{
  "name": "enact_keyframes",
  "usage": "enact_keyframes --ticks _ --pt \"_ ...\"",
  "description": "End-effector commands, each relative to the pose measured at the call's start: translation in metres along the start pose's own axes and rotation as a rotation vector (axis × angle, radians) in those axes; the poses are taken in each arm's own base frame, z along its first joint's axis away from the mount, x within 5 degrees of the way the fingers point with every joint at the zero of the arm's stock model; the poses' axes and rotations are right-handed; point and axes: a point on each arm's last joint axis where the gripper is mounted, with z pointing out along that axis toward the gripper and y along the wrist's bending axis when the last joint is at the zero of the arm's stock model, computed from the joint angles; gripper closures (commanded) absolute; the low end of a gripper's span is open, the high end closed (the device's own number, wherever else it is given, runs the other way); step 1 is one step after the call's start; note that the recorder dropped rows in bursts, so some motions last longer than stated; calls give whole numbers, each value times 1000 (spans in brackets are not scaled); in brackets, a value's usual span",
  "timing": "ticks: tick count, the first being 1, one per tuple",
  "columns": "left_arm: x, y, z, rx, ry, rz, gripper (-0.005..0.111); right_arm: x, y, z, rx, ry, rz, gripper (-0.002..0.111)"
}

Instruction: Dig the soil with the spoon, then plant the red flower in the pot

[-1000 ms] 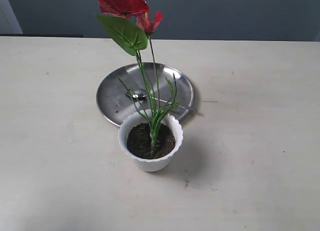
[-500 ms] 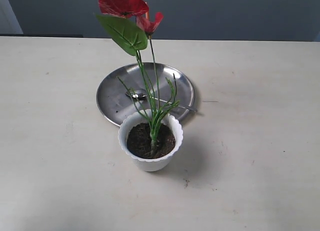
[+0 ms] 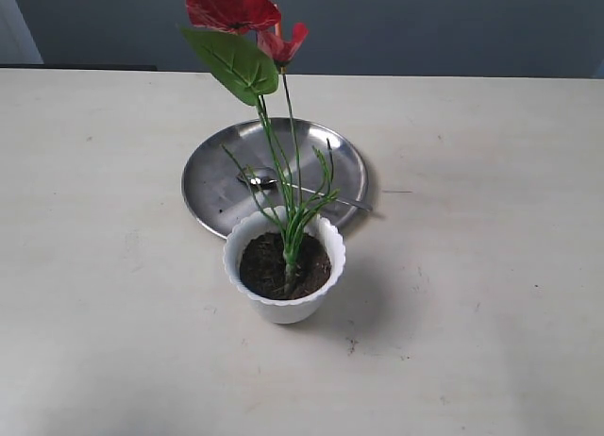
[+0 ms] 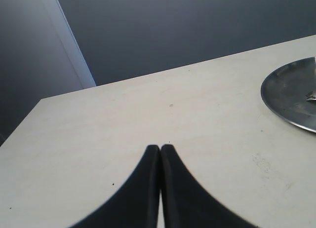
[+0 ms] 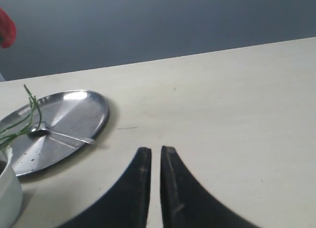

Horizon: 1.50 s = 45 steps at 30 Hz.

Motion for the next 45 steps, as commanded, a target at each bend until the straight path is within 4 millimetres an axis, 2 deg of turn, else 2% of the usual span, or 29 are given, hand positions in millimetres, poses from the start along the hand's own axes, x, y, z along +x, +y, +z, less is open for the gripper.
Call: enact_keyframes --ticks 1,3,8,16,45 --pt "-1 0 0 0 -14 -6 106 0 -3 0 29 -19 26 100" --pt "-1 0 0 0 -14 -6 106 -1 -3 0 32 -25 17 100" --pt "-1 0 0 0 -14 -6 106 -2 -8 0 84 -28 -138 100" --pt "-1 0 0 0 -14 -6 106 -1 -6 0 68 -29 -92 100" --pt "-1 0 0 0 -14 -6 106 -1 -6 0 68 -29 -92 100"
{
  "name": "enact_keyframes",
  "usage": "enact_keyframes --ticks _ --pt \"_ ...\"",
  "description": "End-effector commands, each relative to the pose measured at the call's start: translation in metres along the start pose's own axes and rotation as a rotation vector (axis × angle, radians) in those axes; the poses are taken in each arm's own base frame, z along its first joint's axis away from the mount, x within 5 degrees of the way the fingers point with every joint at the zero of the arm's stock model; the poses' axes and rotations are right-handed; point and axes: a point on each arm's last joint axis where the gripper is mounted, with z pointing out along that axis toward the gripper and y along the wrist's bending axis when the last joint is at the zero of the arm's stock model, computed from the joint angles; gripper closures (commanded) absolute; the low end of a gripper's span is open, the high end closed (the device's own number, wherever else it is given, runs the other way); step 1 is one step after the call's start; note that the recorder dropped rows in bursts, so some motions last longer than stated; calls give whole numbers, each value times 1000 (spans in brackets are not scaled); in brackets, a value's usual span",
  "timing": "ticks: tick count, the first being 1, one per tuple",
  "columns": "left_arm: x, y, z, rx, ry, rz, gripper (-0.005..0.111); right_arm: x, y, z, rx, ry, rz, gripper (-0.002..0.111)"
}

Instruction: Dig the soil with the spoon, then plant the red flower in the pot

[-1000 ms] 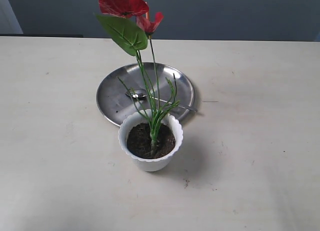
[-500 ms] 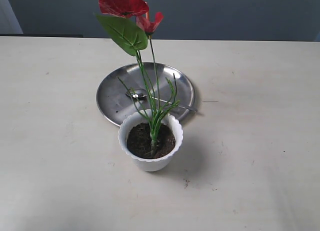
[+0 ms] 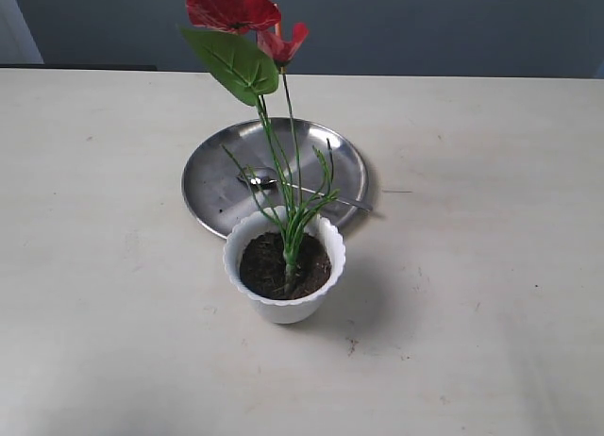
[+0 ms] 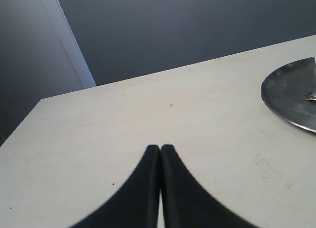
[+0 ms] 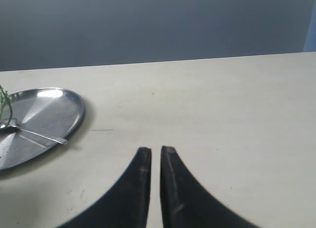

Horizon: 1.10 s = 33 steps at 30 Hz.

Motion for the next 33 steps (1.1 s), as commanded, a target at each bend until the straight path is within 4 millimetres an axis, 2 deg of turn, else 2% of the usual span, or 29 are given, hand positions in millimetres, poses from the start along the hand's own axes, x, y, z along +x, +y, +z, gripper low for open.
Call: enact_keyframes --ticks 1,33 --pt "-1 0 0 0 -14 -6 106 0 0 0 5 -15 0 100" --pt "-1 0 0 0 -14 -6 106 0 0 0 -3 -16 26 100"
